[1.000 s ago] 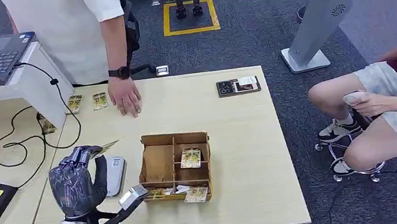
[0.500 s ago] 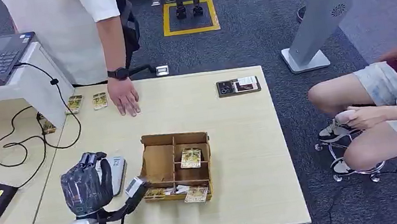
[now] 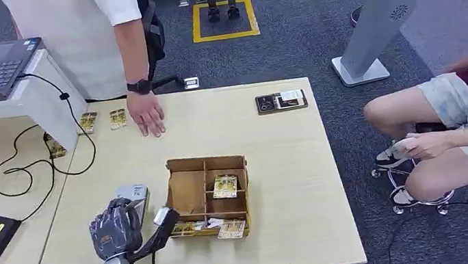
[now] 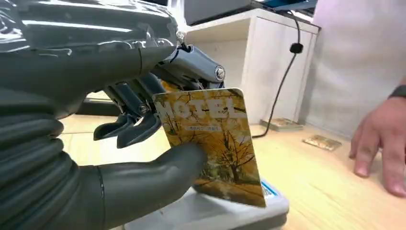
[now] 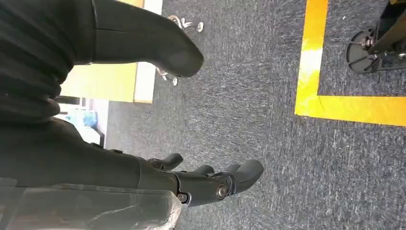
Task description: Pass the card to the sensor for recognition and then transmit it.
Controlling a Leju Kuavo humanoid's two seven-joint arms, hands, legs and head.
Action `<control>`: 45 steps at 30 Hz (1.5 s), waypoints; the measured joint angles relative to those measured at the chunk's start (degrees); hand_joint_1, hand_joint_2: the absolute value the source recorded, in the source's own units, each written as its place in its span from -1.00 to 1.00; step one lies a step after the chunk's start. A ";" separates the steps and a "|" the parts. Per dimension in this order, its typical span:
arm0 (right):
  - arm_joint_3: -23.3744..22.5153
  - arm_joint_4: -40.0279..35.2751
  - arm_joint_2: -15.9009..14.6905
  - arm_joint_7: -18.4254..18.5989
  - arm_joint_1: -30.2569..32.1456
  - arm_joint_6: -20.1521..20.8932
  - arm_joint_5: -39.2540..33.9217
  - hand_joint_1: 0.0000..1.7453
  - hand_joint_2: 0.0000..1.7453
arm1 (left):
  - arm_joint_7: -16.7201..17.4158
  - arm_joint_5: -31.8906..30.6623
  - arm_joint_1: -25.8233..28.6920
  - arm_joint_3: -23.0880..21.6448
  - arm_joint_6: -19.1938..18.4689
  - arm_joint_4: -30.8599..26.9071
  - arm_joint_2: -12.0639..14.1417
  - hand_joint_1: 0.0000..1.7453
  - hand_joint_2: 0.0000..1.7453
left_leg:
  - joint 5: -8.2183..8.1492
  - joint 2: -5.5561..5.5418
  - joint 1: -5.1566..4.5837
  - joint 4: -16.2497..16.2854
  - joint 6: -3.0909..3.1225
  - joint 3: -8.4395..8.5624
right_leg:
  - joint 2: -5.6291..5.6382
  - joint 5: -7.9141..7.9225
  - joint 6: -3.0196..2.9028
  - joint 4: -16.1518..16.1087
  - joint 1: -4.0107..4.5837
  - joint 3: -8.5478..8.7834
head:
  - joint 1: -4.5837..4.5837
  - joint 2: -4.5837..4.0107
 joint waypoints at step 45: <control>0.00 -0.98 0.00 -1.16 0.38 0.87 -0.83 -1.00 1.00 | -0.95 7.90 -2.01 -7.85 -1.80 3.11 2.71 1.00 1.00 | 0.09 -0.01 0.00 0.00 0.00 0.02 | -0.02 0.11 0.09 0.00 0.00 0.08 | 0.04 0.00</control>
